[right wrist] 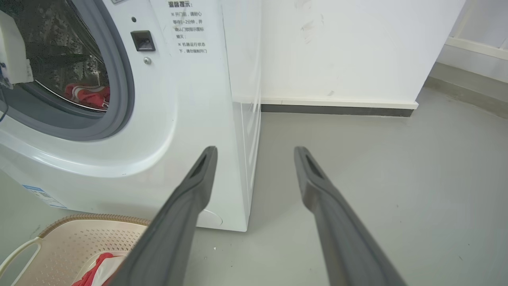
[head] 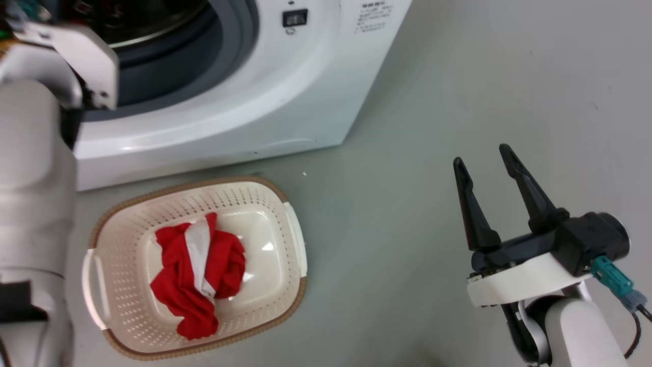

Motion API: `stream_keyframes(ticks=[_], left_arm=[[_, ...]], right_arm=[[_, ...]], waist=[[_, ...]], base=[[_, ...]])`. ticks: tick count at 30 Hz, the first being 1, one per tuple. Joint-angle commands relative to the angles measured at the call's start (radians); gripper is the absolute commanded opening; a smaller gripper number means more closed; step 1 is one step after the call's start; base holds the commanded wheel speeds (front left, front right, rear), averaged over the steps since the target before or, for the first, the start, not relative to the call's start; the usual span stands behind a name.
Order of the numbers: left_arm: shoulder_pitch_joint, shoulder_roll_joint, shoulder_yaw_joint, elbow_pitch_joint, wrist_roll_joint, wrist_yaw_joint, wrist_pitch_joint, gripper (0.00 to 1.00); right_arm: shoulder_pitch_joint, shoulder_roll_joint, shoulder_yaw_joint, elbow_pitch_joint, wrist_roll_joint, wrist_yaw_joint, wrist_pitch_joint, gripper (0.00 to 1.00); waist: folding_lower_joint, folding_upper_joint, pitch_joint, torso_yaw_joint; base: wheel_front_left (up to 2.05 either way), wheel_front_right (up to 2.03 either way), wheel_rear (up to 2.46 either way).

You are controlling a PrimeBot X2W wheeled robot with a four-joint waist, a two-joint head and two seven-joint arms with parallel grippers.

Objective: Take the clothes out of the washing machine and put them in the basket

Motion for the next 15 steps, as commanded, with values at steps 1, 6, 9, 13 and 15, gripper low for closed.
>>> stream_keyframes(ticks=[1,6,9,13,15], left_arm=[[-0.053,0.029,-0.01,0.023,0.01,-0.01,0.037,1.0],[-0.153,0.081,-0.031,0.065,0.011,-0.028,0.121,1.0],[-0.196,0.119,-0.05,0.097,0.008,-0.034,0.171,1.0],[-0.269,0.168,-0.081,0.126,0.01,-0.038,0.231,1.0],[-0.3,0.194,-0.097,0.138,0.009,-0.039,0.26,1.0]], right_arm=[[-0.029,0.003,0.01,0.006,0.01,-0.001,-0.015,1.0],[-0.062,0.003,0.037,0.022,0.022,-0.001,-0.04,1.0],[-0.09,0.003,0.059,0.039,0.026,-0.001,-0.05,1.0],[-0.123,0.003,0.081,0.051,0.043,-0.001,-0.067,1.0],[-0.132,0.003,0.091,0.06,0.05,-0.001,-0.075,1.0]], waist=[[-0.0001,0.0,0.071,-0.043],[-0.0001,0.0,0.126,-0.073],[-0.0001,0.0,0.156,-0.093],[-0.0001,0.0,0.197,-0.117],[-0.0001,0.0,0.215,-0.128]], base=[[0.0,0.0,0.0],[0.0,0.0,0.0],[0.0,0.0,0.0],[0.0,0.0,0.0],[0.0,0.0,0.0]])
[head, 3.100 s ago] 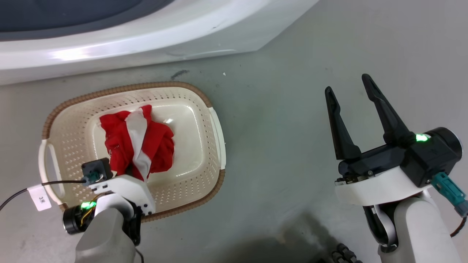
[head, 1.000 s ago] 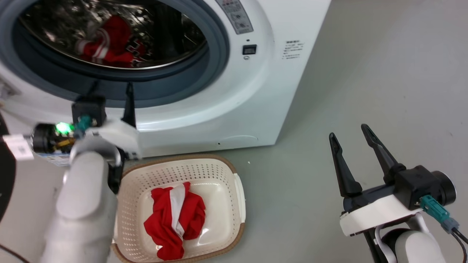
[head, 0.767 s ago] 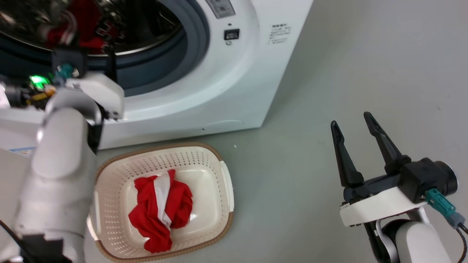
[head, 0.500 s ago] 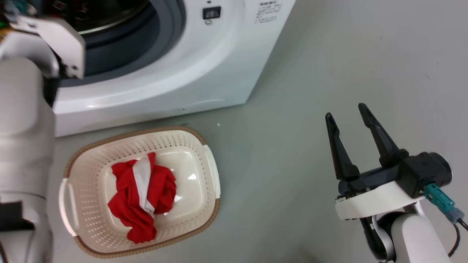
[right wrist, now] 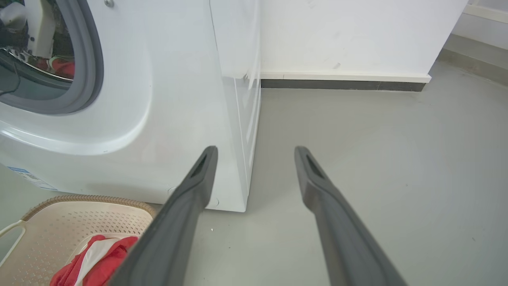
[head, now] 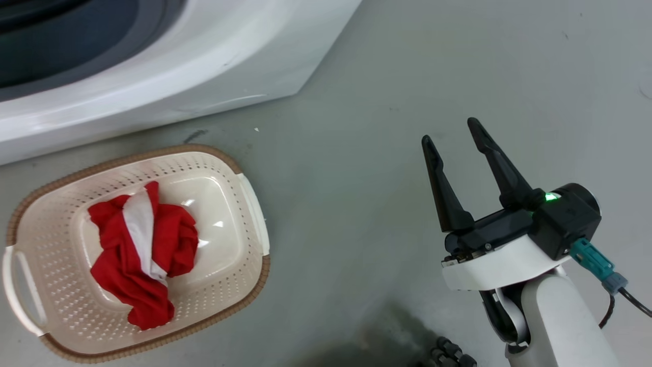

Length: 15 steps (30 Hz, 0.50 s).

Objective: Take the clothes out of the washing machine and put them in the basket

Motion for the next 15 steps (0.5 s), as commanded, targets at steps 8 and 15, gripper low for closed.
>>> stream_keyframes(ticks=[8,15], left_arm=[[-0.143,0.095,-0.128,0.024,-0.053,0.0,0.125,1.0],[-0.209,0.17,-0.216,0.01,-0.133,0.0,0.273,1.0]], right_arm=[[-0.045,0.003,0.04,0.029,0.025,-0.001,-0.026,1.0],[-0.049,0.003,0.06,0.04,0.042,-0.001,-0.04,1.0]], waist=[[-0.0002,0.0,0.089,-0.057],[-0.0002,0.0,0.136,-0.083]], base=[[0.0,0.0,0.0],[0.0,0.0,0.0]])
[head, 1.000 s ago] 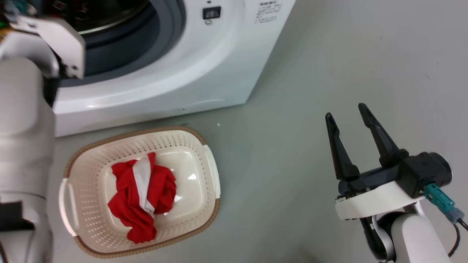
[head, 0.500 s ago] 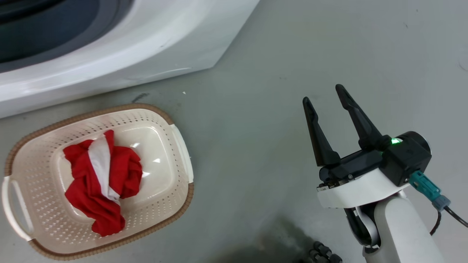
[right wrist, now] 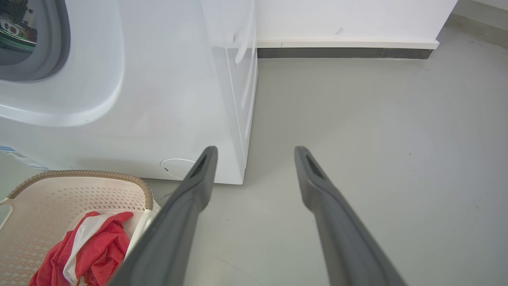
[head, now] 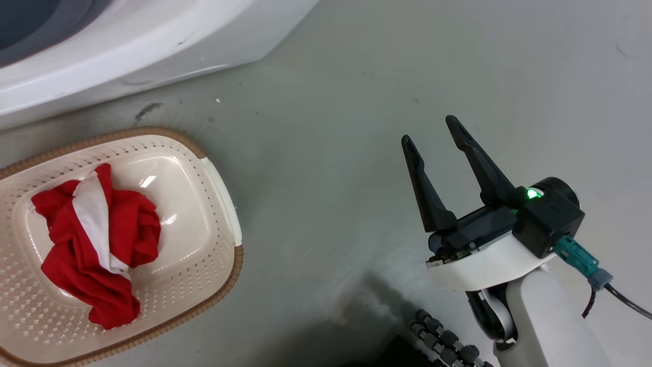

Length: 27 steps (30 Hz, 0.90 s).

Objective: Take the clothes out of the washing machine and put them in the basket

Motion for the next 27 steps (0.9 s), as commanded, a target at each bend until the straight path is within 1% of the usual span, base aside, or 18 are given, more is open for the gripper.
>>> stream_keyframes(ticks=[1,5,10,11,12,13,15,19,27], left_arm=[[-0.018,0.014,-0.016,-0.011,-0.015,0.001,0.026,1.0],[-0.019,0.051,-0.048,-0.046,-0.068,0.001,0.115,1.0],[0.008,0.084,-0.037,-0.095,-0.122,0.006,0.211,1.0],[0.02,0.088,-0.033,-0.101,-0.131,0.009,0.234,0.44],[0.027,0.095,-0.033,-0.113,-0.134,0.009,0.25,0.1],[0.032,0.1,-0.029,-0.127,-0.14,0.017,0.262,0.0],[0.046,0.109,-0.023,-0.167,-0.144,0.035,0.271,0.0],[0.082,0.124,-0.007,-0.253,-0.152,0.087,0.26,0.0],[0.183,0.147,0.029,-0.407,-0.155,0.206,0.134,0.0]], right_arm=[[-0.016,0.003,0.004,0.005,0.005,-0.001,-0.006,1.0],[-0.027,0.003,0.013,0.009,0.014,-0.001,-0.01,1.0],[-0.039,0.003,0.019,0.016,0.026,-0.001,-0.019,1.0],[-0.044,0.003,0.019,0.016,0.027,-0.001,-0.02,1.0],[-0.047,0.003,0.02,0.017,0.029,-0.001,-0.021,1.0],[-0.049,0.003,0.021,0.018,0.031,-0.001,-0.022,1.0],[-0.05,0.003,0.019,0.018,0.032,-0.001,-0.023,1.0],[-0.056,0.003,0.012,0.023,0.033,-0.001,-0.025,1.0],[-0.059,0.003,-0.003,0.031,0.031,-0.001,-0.028,1.0]], waist=[[-0.0002,0.0,0.015,-0.007],[-0.0002,0.0,0.033,-0.011],[-0.0002,0.0,0.045,-0.013],[-0.0002,0.0,0.045,-0.013],[-0.0002,0.0,0.046,-0.014],[-0.0002,0.0,0.046,-0.014],[-0.0002,0.0,0.047,-0.016],[-0.0002,0.0,0.046,-0.017],[-0.0002,0.0,0.017,-0.017]], base=[[0.0,0.0,0.0],[0.0,0.0,0.0],[0.0,0.0,0.0],[0.0,0.0,0.0],[0.0,0.0,0.0],[0.0,0.0,0.0],[0.0,0.0,0.0],[0.0,0.0,0.0],[0.0,0.0,0.0]])
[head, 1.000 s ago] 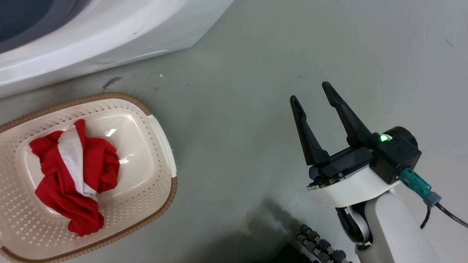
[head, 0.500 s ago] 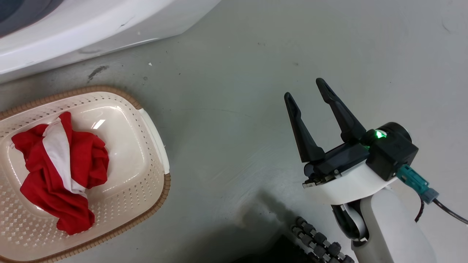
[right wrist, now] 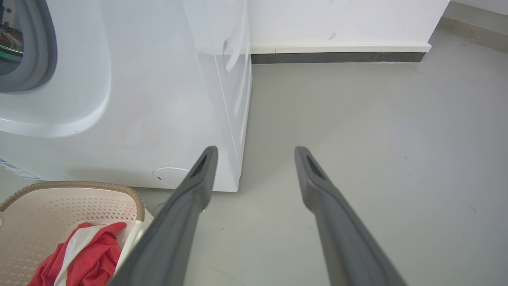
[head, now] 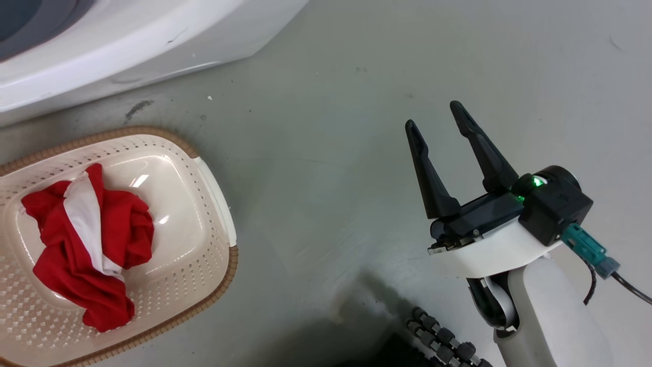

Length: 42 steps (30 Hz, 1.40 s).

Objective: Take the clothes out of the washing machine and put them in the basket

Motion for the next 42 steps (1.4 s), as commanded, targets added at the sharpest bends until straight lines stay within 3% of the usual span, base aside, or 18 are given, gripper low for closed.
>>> stream_keyframes(ticks=[1,12,14,28,37,42], left_arm=[[0.027,0.003,0.01,-0.024,-0.005,0.023,-0.036,0.0],[0.173,-0.07,0.072,-0.057,-0.059,0.137,-0.36,0.0],[0.233,-0.115,0.093,-0.013,-0.096,0.141,-0.505,0.0],[0.448,-0.314,0.12,0.216,-0.225,0.091,-0.855,0.0],[0.541,-0.408,0.125,0.285,-0.247,0.029,-0.919,0.0],[0.593,-0.447,0.154,0.206,-0.23,0.029,-0.921,0.0]], right_arm=[[-0.016,0.002,-0.005,0.005,-0.001,-0.001,-0.006,1.0],[0.017,0.002,-0.032,0.016,-0.026,-0.001,-0.005,1.0],[0.039,0.002,-0.048,0.015,-0.044,-0.001,0.011,1.0],[0.184,0.002,-0.125,-0.029,-0.09,-0.001,0.101,1.0],[0.261,0.002,-0.16,-0.073,-0.117,-0.001,0.153,1.0],[0.281,0.002,-0.173,-0.097,-0.118,-0.001,0.171,1.0]], waist=[[-0.0001,0.0,-0.011,0.002],[-0.0001,0.0,-0.12,0.018],[-0.0001,0.0,-0.19,0.029],[-0.0001,0.0,-0.449,0.096],[-0.0001,0.0,-0.574,0.164],[-0.0001,0.0,-0.615,0.2]], base=[[0.0,0.0,0.0],[0.0,0.0,0.0],[0.0,0.0,0.0],[0.0,0.0,0.0],[0.0,0.0,0.0],[0.0,0.0,0.0]])
